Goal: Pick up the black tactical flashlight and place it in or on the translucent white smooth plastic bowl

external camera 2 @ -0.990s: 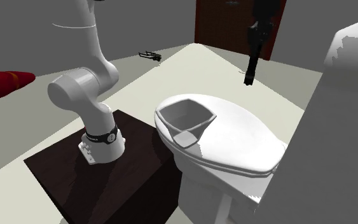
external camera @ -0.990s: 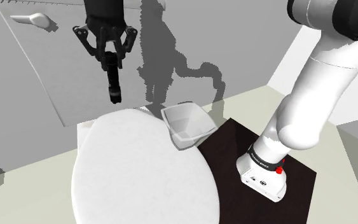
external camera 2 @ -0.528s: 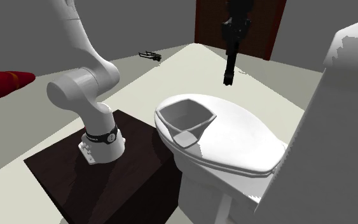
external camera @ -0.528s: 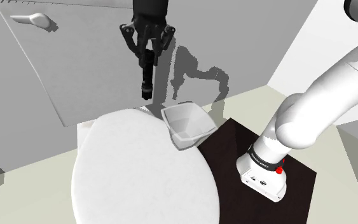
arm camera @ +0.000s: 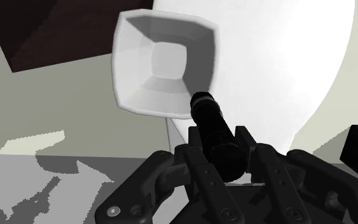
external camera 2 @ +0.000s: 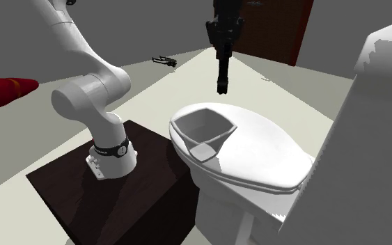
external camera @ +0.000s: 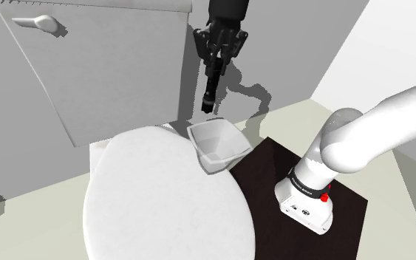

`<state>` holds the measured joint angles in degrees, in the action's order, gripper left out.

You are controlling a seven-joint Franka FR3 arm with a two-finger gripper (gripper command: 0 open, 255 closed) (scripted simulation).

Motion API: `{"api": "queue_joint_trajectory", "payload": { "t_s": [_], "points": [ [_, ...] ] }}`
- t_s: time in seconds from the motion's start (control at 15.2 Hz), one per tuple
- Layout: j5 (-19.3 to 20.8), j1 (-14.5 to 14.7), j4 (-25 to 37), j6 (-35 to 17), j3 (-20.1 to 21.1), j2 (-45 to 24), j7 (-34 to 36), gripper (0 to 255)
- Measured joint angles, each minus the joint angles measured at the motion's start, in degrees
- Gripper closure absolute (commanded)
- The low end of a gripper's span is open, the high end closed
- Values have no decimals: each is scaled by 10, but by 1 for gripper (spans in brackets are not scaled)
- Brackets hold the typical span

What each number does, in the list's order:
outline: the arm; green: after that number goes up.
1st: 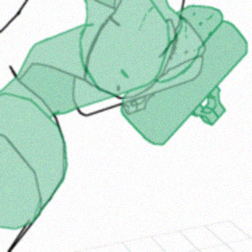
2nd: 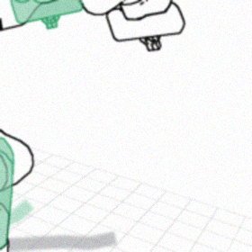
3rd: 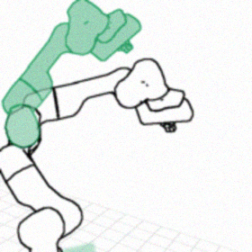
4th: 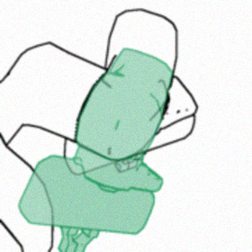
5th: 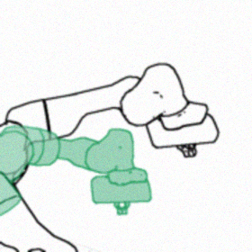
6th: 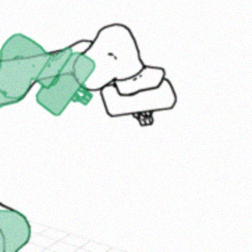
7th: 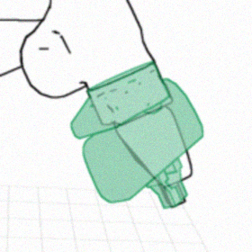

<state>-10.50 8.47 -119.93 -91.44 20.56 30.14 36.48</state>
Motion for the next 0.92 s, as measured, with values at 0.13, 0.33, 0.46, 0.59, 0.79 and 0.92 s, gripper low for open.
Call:
{"api": "queue_joint_trajectory", "payload": {
  "t_s": [0.13, 0.33, 0.46, 0.59, 0.79, 0.92],
  "points": [
    [-3, 4, -31, 16, -20, 45, -19, 255],
    [-2, 7, -64, 26, -40, 86, -37, 255],
    [-2, 7, -81, 14, -41, 91, -41, 255],
    [-4, 8, -98, 1, -40, 94, -43, 255],
    [-6, 10, -124, -19, -38, 100, -45, 255],
    [-8, 11, -141, -34, -36, 103, -46, 255]
  ]
}}
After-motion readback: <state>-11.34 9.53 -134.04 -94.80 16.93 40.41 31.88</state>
